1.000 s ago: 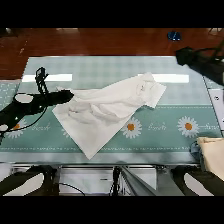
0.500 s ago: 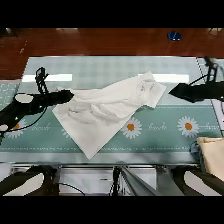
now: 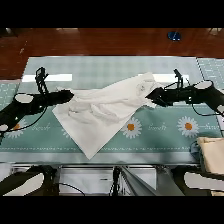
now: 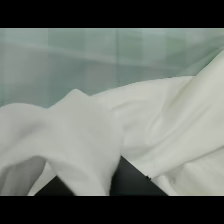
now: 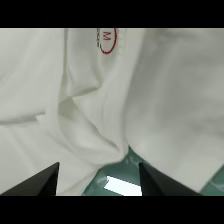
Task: Fold the shirts.
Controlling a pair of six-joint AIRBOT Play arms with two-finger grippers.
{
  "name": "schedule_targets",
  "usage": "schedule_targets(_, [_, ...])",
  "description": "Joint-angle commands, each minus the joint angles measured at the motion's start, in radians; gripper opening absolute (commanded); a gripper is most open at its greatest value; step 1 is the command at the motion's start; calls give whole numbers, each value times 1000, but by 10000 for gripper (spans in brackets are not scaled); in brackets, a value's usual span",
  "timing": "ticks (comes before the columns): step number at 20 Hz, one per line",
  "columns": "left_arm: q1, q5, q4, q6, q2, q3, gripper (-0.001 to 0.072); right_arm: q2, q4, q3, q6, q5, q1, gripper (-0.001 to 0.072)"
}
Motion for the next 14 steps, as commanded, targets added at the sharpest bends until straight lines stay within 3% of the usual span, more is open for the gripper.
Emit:
schedule_targets(1, [0,0,0,0,0,1,33,-48,32,-2,-14,-106,39,583])
schedule_targets(8, [0,0,0,0,0,1,33,-111,92,-2,-18,-145,40,564])
schedule_targets(9, [0,0,0,0,0,1,33,-122,119,-2,-29,-151,47,502])
schedule_targets(12, [0,13,0,0,0,1,33,-143,221,-1,-93,-156,116,414])
schedule_targets(13, [0,19,0,0,0,1,33,-142,245,1,-115,-165,143,298])
schedule_targets(14, [0,26,0,1,0,1,33,-142,258,13,-123,-161,160,134])
